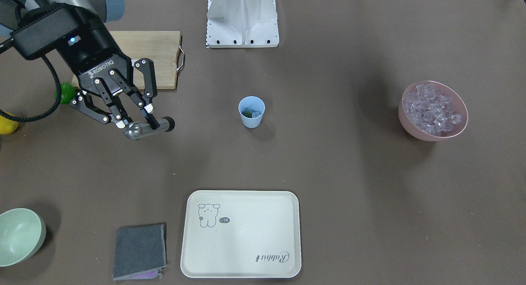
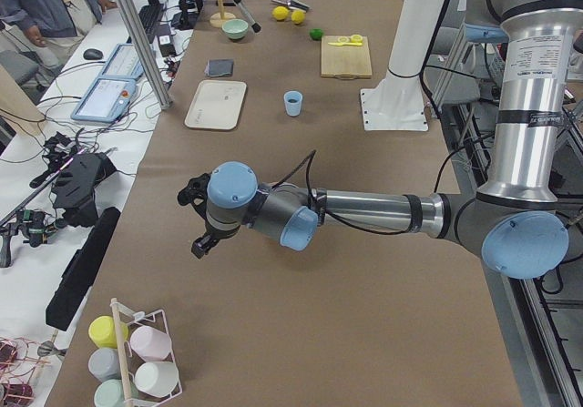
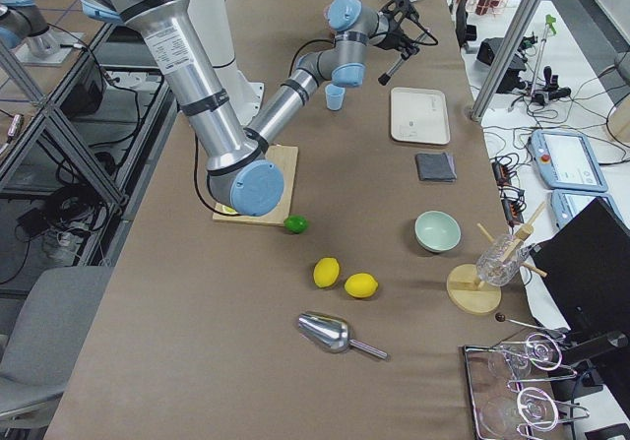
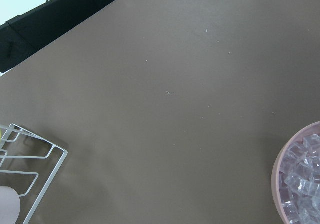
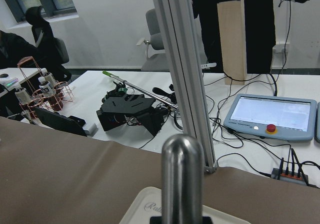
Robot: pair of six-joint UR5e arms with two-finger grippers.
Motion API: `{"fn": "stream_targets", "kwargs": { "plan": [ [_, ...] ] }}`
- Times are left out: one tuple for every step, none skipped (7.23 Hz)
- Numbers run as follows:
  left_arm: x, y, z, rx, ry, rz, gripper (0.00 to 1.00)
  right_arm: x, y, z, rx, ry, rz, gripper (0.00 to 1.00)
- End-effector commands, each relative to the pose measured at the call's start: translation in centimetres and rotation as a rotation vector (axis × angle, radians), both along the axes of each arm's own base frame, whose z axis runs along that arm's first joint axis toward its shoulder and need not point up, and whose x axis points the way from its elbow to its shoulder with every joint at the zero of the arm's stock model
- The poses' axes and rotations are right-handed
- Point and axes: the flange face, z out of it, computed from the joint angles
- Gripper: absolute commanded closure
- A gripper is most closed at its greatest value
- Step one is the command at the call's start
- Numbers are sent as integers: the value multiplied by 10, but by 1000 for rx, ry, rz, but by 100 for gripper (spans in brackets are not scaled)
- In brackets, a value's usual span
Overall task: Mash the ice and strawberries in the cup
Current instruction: 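Carry the upright pestle with the right gripper toward the blue cup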
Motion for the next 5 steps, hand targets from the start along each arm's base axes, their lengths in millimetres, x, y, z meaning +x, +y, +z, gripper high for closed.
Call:
{"fn": "stream_targets", "kwargs": {
  "plan": [
    [0,1,4,-8,2,1,3,-41,29,-6,49,-52,71,100],
    [0,4,4,-7,4,1,3,-70,46,-6,47,-50,118,100],
    [1,3,8,-15,0,1,3,-94,68,-13,54,-60,169,100],
    [1,0,14,-28,0,1,3,-116,89,-10,66,-75,175,100],
    [1,0,26,-39,-1,2,3,-134,109,-9,85,-78,210,100]
  ]
}}
